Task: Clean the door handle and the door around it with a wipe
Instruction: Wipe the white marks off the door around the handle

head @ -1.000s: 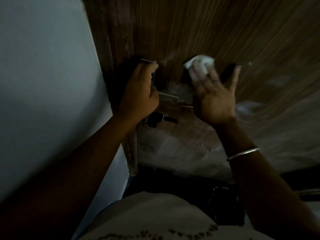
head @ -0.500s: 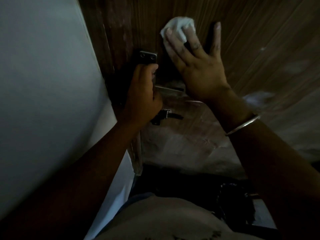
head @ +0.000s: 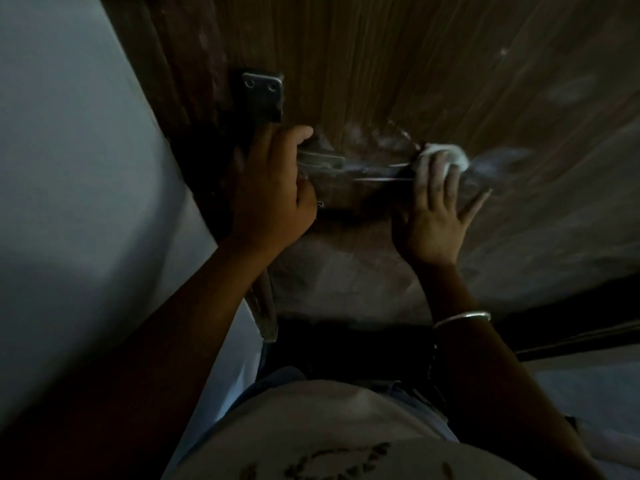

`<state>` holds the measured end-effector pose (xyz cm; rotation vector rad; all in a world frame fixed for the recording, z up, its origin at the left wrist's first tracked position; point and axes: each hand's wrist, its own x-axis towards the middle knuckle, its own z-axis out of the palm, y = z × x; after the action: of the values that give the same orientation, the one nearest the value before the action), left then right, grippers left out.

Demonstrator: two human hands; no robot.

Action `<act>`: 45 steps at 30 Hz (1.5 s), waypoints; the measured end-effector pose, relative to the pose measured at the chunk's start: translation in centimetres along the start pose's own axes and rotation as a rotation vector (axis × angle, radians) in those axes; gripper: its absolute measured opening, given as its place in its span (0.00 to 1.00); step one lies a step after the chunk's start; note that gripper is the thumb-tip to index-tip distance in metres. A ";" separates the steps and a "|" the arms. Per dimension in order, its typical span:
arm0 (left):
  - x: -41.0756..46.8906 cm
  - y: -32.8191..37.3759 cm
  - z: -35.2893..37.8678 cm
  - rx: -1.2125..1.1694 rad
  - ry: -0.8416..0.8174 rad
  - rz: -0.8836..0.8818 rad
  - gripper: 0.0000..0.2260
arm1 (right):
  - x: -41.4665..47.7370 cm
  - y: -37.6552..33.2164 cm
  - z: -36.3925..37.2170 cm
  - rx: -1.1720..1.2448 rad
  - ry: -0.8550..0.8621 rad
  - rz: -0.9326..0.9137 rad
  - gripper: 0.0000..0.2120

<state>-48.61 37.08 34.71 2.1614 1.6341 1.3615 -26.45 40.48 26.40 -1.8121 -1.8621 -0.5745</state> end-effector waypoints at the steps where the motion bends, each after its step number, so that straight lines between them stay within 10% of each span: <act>1: -0.1 0.2 0.3 0.025 -0.005 0.016 0.22 | 0.3 0.3 -0.2 0.022 0.019 0.093 0.37; 9: -0.5 0.7 1.6 -0.017 -0.057 0.091 0.21 | -0.9 -3.2 1.1 0.147 -0.072 -0.076 0.37; 18: -0.4 0.5 1.5 -0.031 -0.081 0.095 0.22 | 2.4 2.3 -1.4 0.523 0.177 0.571 0.41; 25: -0.5 0.9 1.7 0.001 -0.084 0.082 0.22 | -1.2 -0.5 -0.2 0.461 -0.070 0.278 0.40; 32: -0.5 0.6 1.6 -0.006 -0.097 0.083 0.22 | 2.5 0.5 -1.4 0.449 0.175 0.224 0.39; 37: -0.5 0.5 1.6 -0.014 -0.098 0.073 0.23 | -2.6 -1.8 1.0 0.540 -0.125 0.350 0.39; 45: -0.3 0.3 0.8 0.011 -0.095 0.099 0.23 | -0.5 -7.6 1.9 0.202 -0.093 -0.301 0.38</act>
<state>-47.79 37.00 34.21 2.3034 1.5233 1.2557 -34.14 40.93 24.78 -1.4639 -2.1891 -0.3915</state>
